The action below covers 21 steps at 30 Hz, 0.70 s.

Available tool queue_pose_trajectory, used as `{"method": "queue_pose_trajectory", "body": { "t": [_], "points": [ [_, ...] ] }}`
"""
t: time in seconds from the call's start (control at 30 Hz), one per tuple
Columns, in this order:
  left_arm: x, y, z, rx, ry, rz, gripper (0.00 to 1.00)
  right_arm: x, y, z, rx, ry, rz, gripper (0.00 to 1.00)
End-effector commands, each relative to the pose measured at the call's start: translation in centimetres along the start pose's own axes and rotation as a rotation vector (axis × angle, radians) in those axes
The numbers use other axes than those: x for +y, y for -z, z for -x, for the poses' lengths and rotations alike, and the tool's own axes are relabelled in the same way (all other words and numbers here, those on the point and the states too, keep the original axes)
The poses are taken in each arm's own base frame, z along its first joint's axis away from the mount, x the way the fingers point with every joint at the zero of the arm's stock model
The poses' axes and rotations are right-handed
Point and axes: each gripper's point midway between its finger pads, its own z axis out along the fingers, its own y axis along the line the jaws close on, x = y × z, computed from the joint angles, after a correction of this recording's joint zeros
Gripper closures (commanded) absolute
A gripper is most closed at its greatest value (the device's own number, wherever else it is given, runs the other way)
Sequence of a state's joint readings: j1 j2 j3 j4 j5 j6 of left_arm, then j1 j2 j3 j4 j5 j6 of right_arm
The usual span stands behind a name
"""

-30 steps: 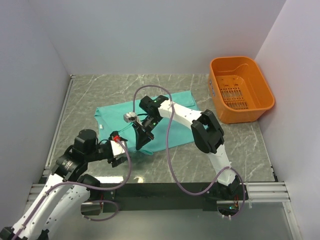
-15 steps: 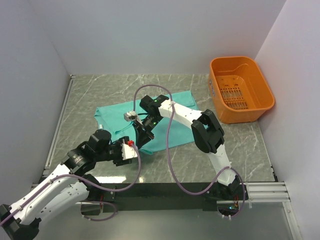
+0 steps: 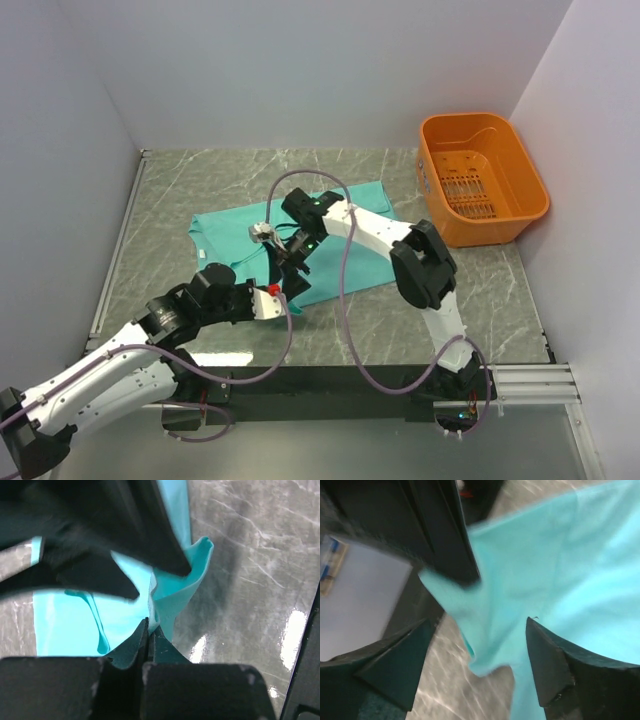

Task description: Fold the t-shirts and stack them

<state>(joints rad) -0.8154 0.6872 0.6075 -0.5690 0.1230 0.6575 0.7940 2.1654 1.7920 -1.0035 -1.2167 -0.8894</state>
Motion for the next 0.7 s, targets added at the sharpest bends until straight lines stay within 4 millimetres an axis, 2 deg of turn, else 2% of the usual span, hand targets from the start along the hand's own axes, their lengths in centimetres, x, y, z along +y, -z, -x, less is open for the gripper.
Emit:
{"method": "queue_pose_trajectory", "body": {
  "t": [0.0, 0.03, 0.07, 0.1, 0.13, 0.17, 0.2, 0.23, 0.27, 0.3, 0.33, 0.37, 0.43, 0.47, 0.57, 0.67],
  "points": [
    [0.4, 0.5, 0.5, -0.036, 0.026, 0.047, 1.0, -1.2, 4.5, 1.9, 0.026, 0.065, -0.267, 0.14],
    [0.3, 0.8, 0.8, -0.056, 0.036, 0.048, 1.0, -0.8, 6.4, 3.6, 0.006, 0.151, -0.348, 0.14],
    [0.3, 0.9, 0.9, -0.064, 0.041, 0.05, 1.0, -1.6, 7.6, 1.4, 0.06, 0.133, -0.442, 0.13],
    [0.2, 1.1, 0.9, -0.071, 0.043, 0.051, 1.0, -0.6, 10.0, 2.4, 0.051, 0.196, -0.536, 0.12],
    [0.2, 1.3, 1.2, -0.084, 0.043, 0.052, 1.0, -1.0, 11.5, 2.7, 0.049, 0.261, -0.621, 0.12],
    [0.1, 1.3, 1.1, -0.084, 0.045, 0.047, 1.0, -1.0, 11.9, -0.6, 0.111, 0.279, -0.658, 0.11],
    [0.0, 1.3, 1.2, -0.085, 0.047, 0.043, 1.0, 0.2, 14.1, -0.2, 0.14, 0.36, -0.768, 0.11],
    [-0.2, 1.3, 1.3, -0.087, 0.046, 0.03, 1.0, 0.4, 15.5, -1.3, 0.176, 0.397, -0.828, 0.1],
    [-0.5, 1.2, 1.3, -0.092, 0.044, 0.014, 1.0, 0.9, 15.4, -4.7, 0.266, 0.438, -0.818, 0.1],
    [-0.5, 1.2, 1.4, -0.093, 0.047, 0.012, 1.0, 1.5, 16.3, -5.8, 0.305, 0.459, -0.838, 0.11],
    [-0.6, 1.2, 1.4, -0.094, 0.043, 0.008, 1.0, 2.6, 18.0, -7.2, 0.351, 0.453, -0.881, 0.13],
    [-0.5, 1.2, 1.4, -0.093, 0.044, 0.012, 1.0, 2.9, 18.6, -9.3, 0.399, 0.459, -0.878, 0.16],
    [-0.4, 1.4, 1.5, -0.099, 0.044, 0.019, 1.0, 3.7, 20.6, -11.5, 0.443, 0.426, -0.911, 0.2],
    [-0.4, 1.4, 1.6, -0.101, 0.044, 0.019, 1.0, 3.7, 22.6, -13.6, 0.471, 0.388, -0.948, 0.24],
    [-0.4, 1.5, 1.5, -0.104, 0.04, 0.025, 1.0, 4.2, 25.2, -17.7, 0.568, 0.34, -0.983, 0.29],
    [-0.4, 1.6, 1.4, -0.102, 0.04, 0.03, 1.0, 4.4, 26.3, -19.8, 0.631, 0.331, -0.997, 0.31]
  ]
}}
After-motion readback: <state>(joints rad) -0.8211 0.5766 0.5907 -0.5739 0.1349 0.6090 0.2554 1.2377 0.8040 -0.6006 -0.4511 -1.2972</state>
